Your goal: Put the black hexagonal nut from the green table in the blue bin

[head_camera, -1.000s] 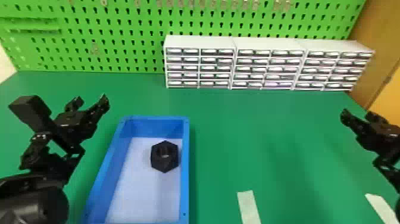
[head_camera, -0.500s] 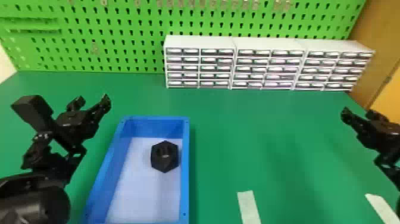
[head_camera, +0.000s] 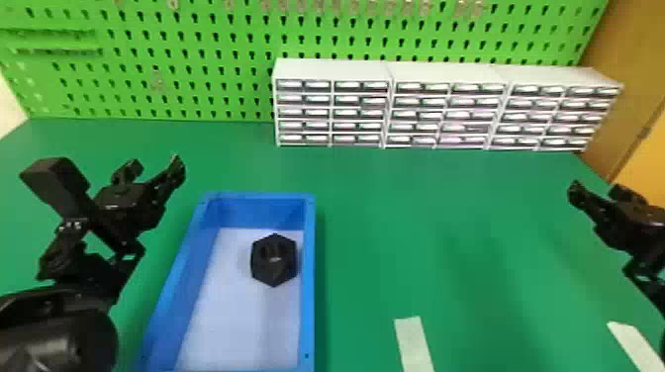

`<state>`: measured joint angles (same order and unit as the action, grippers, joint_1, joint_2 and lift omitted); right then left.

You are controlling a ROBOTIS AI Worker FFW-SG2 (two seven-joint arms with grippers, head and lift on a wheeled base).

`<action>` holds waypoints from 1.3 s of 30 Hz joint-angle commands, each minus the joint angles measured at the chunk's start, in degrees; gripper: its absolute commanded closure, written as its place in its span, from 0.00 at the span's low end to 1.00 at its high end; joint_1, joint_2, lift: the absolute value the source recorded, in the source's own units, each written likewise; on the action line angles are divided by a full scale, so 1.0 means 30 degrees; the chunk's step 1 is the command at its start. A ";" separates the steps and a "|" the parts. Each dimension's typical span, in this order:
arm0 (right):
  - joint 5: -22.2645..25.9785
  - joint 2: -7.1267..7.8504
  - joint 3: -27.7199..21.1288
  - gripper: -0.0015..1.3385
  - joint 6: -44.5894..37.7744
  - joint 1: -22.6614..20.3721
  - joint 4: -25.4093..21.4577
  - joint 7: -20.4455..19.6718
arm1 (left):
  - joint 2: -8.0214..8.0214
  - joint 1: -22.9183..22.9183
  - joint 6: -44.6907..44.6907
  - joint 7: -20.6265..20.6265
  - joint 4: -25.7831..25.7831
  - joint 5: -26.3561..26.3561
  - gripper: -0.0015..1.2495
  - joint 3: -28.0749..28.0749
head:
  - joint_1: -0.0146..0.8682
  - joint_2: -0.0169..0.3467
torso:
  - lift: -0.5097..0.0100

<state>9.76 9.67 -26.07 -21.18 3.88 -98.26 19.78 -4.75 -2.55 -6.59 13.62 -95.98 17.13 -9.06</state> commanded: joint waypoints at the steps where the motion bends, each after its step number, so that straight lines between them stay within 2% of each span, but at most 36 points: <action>1: 0.0000 0.0000 0.0018 0.40 0.0000 0.0026 0.0000 -0.0002 | 0.0000 0.0000 0.0000 0.0000 0.0000 -0.0027 0.37 -0.0026 | 0.80 0.07 | 0.79; 39: -0.0146 -0.0030 0.0047 0.40 -0.0030 0.0114 0.0000 -0.0002 | 0.0000 -0.0088 0.0000 0.0000 0.0000 -0.0115 0.37 0.0092 | 0.80 0.07 | 0.79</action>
<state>9.44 9.58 -25.89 -21.27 4.19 -98.26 19.81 -4.77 -2.80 -6.59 13.62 -95.98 16.79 -8.81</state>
